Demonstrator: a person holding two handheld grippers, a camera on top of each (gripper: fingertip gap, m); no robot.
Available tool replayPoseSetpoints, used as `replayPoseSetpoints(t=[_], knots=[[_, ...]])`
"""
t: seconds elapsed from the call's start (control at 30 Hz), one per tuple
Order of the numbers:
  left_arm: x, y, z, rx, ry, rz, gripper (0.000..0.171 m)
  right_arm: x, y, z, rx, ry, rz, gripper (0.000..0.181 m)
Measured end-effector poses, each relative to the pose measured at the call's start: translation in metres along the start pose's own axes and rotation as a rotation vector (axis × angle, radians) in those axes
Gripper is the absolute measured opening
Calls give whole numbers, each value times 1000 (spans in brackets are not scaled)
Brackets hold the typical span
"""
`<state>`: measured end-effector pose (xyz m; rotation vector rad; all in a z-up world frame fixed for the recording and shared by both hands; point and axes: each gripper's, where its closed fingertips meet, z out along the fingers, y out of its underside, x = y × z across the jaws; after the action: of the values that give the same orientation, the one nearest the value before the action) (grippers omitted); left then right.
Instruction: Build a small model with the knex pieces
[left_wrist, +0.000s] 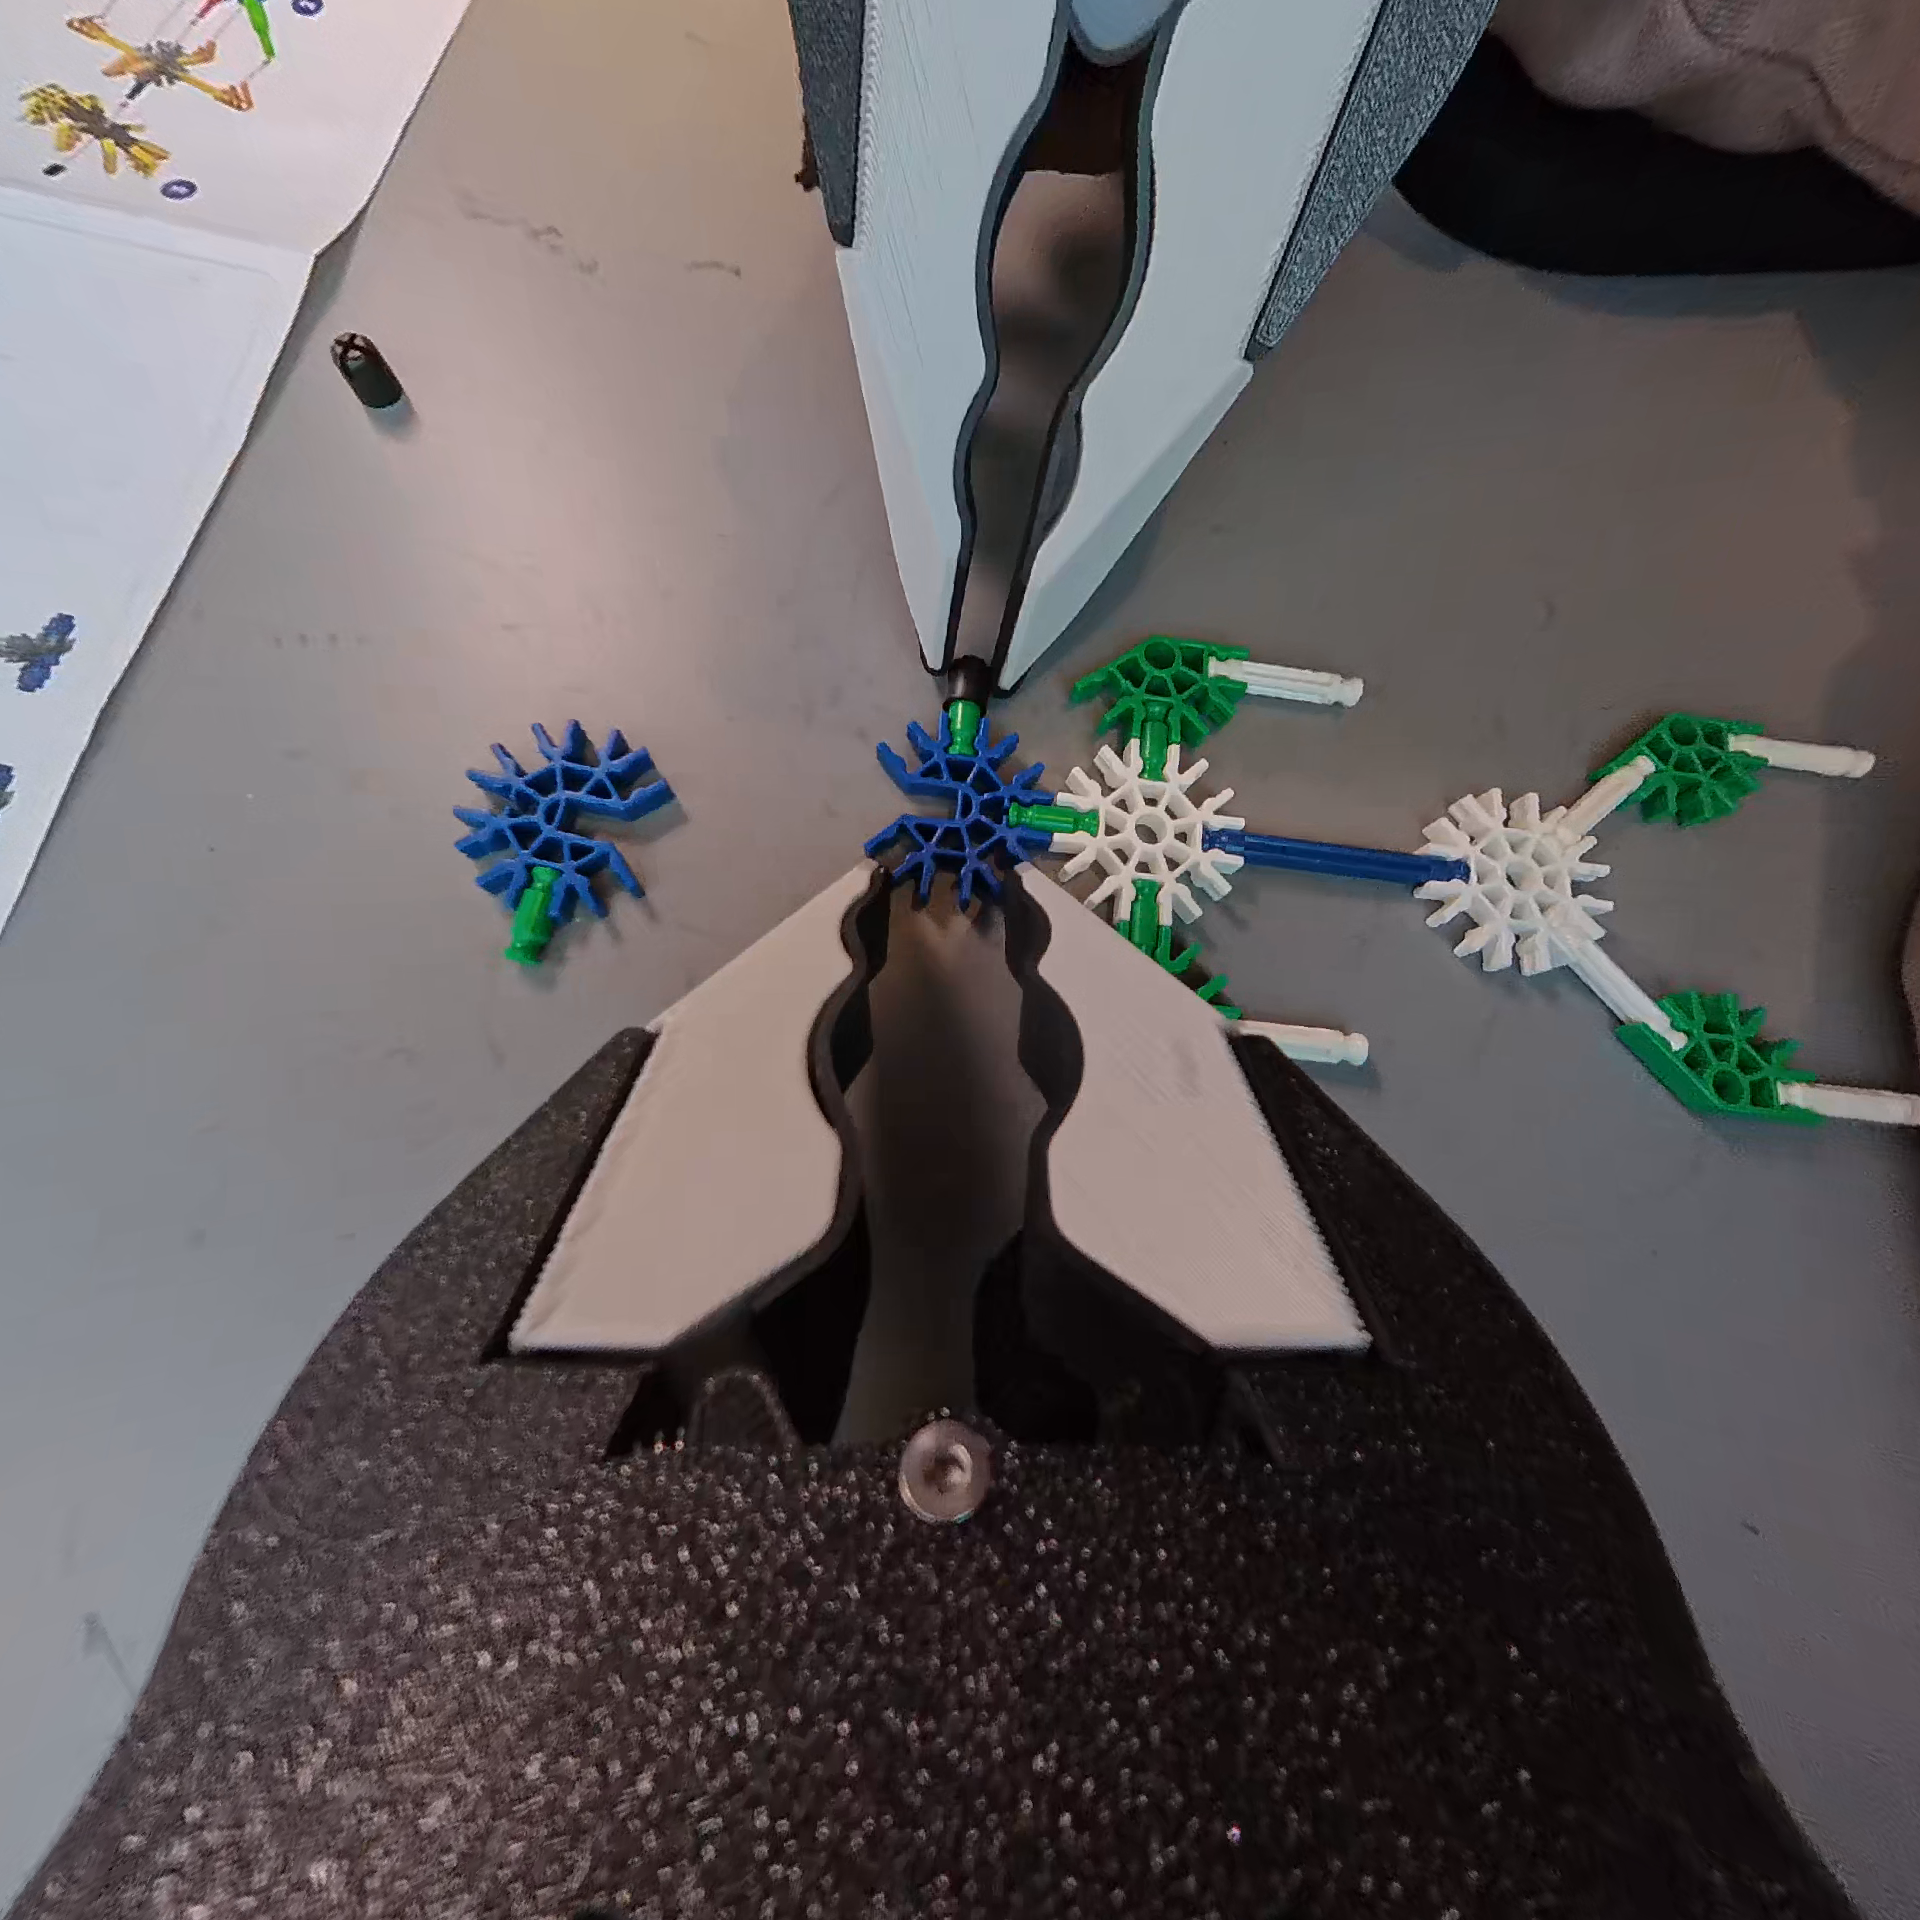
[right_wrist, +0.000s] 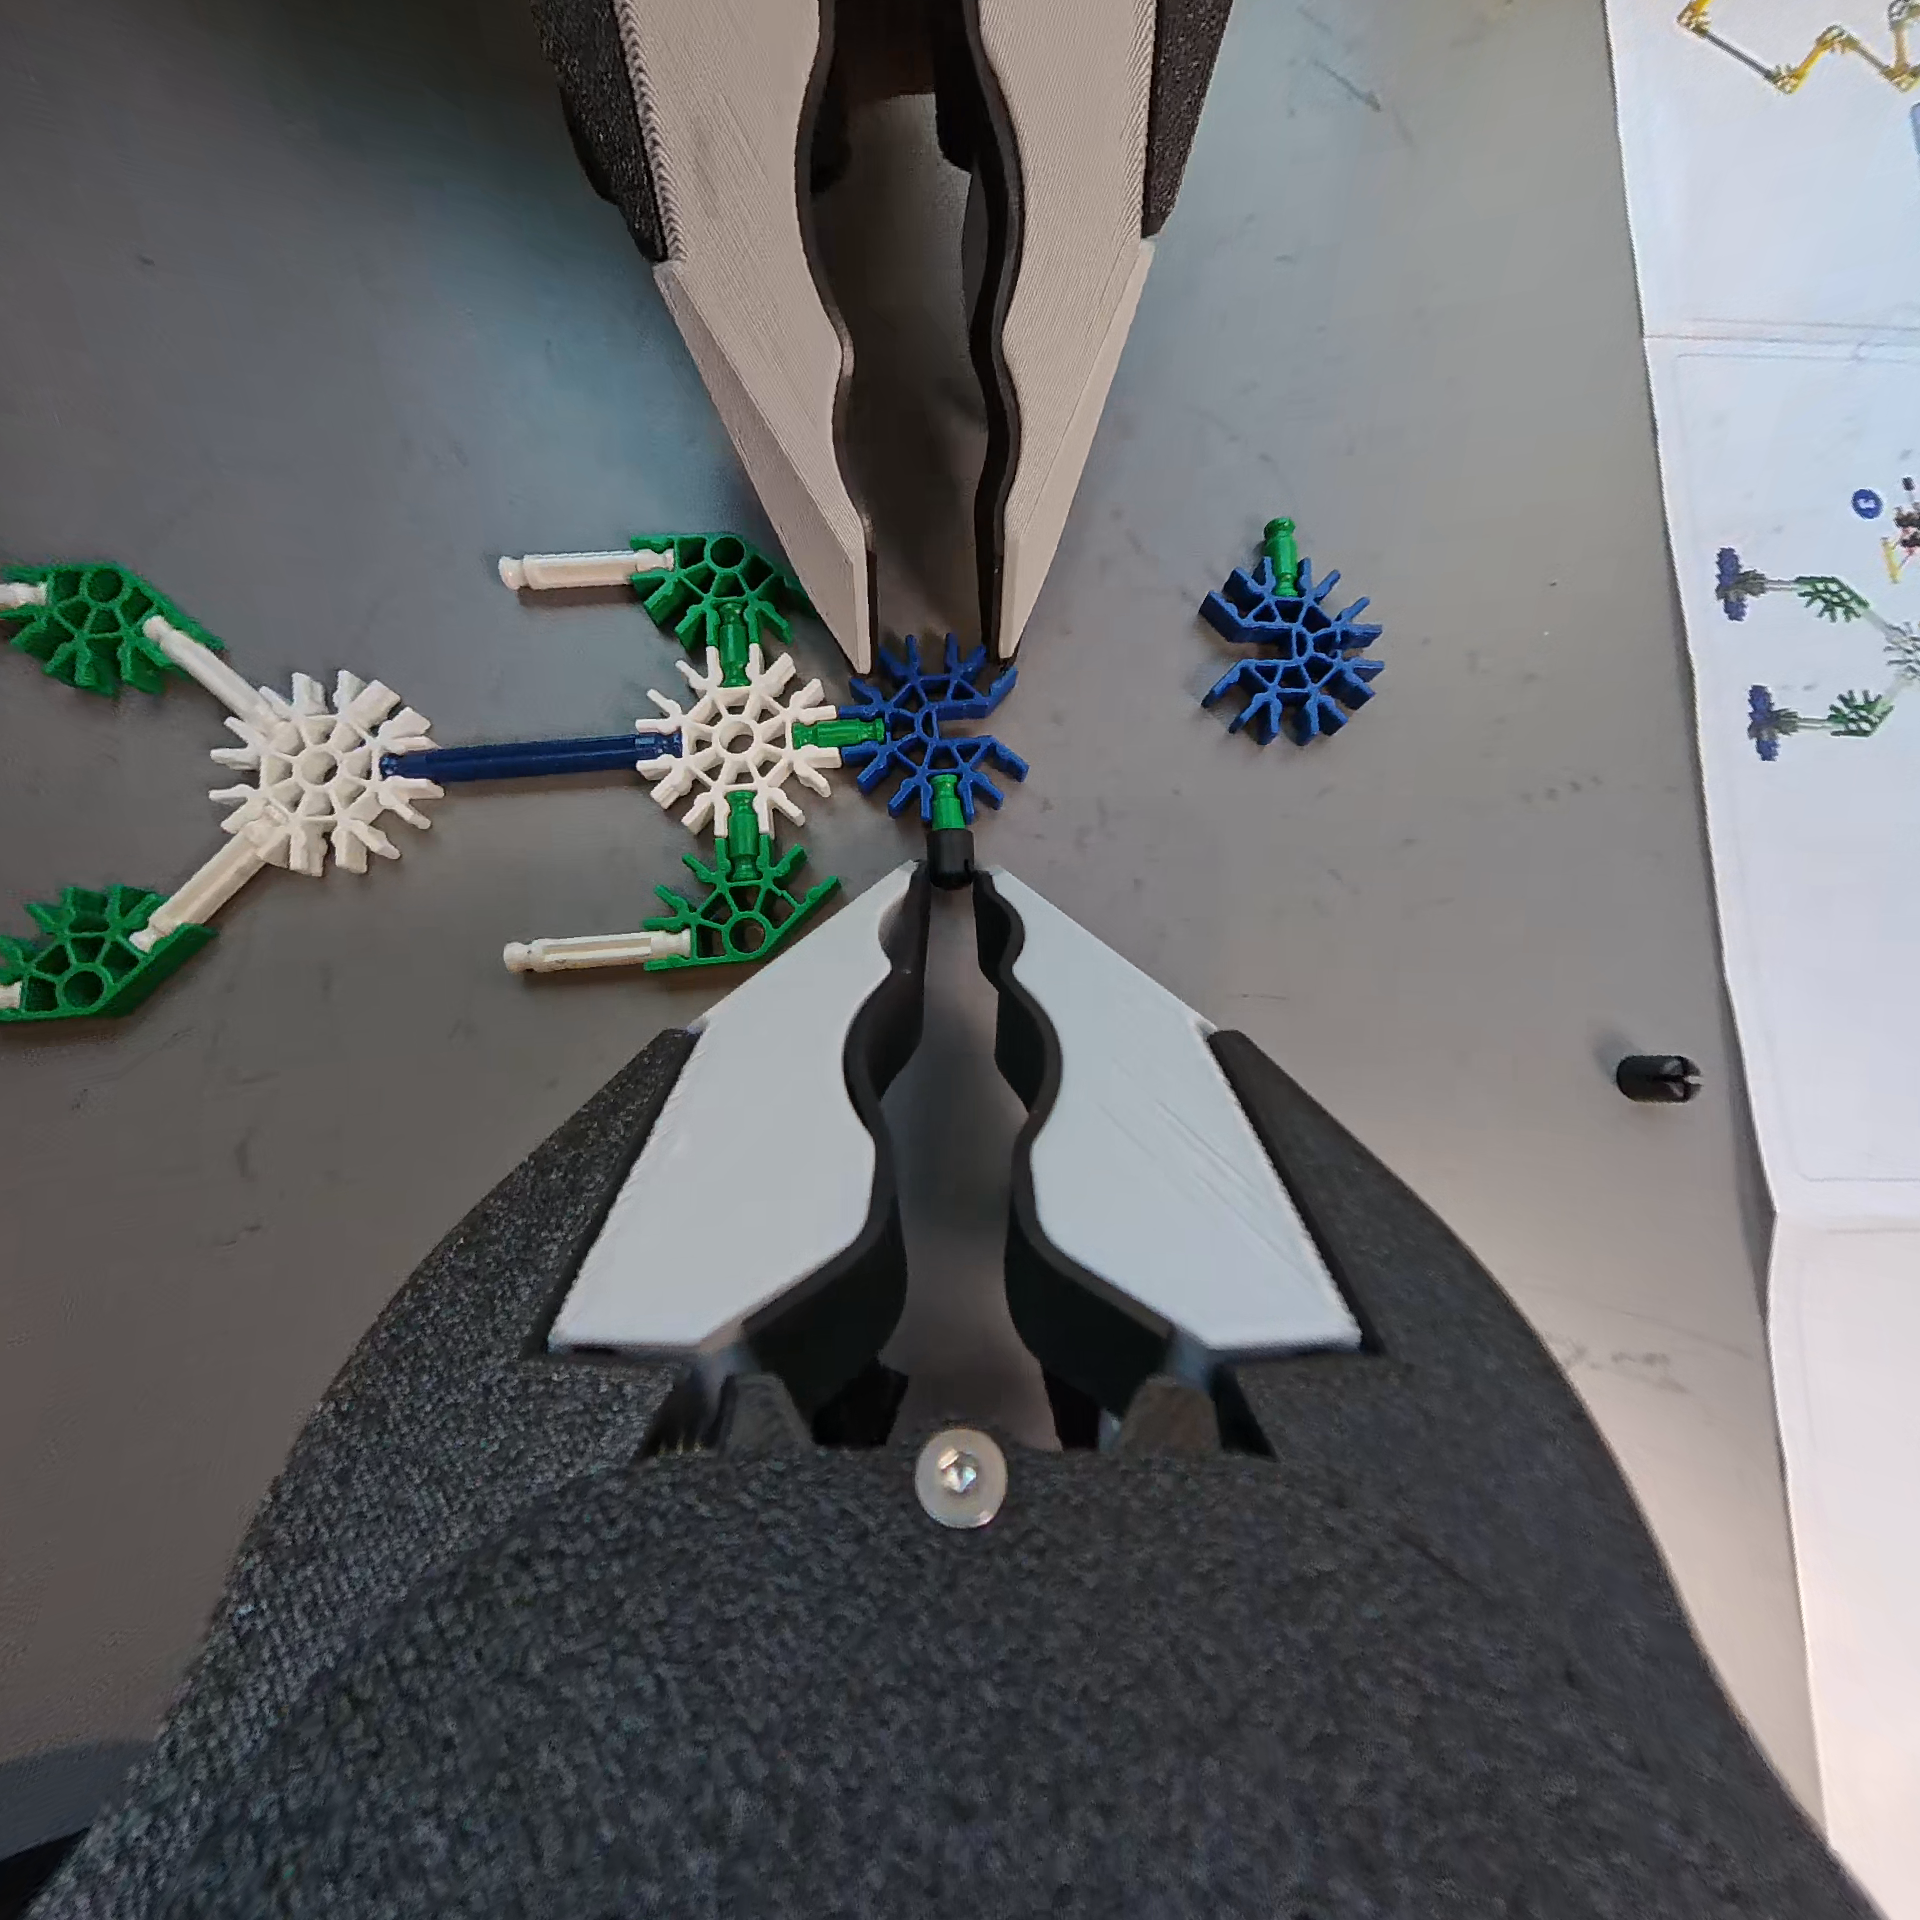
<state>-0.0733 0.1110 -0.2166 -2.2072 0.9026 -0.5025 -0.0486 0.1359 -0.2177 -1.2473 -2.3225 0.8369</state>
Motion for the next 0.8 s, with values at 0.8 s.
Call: replayPoseSetpoints(t=[0.8], knots=[[-1,-1,2,-5,11,46,18,-1,-7,6,11,-43,-65,6]])
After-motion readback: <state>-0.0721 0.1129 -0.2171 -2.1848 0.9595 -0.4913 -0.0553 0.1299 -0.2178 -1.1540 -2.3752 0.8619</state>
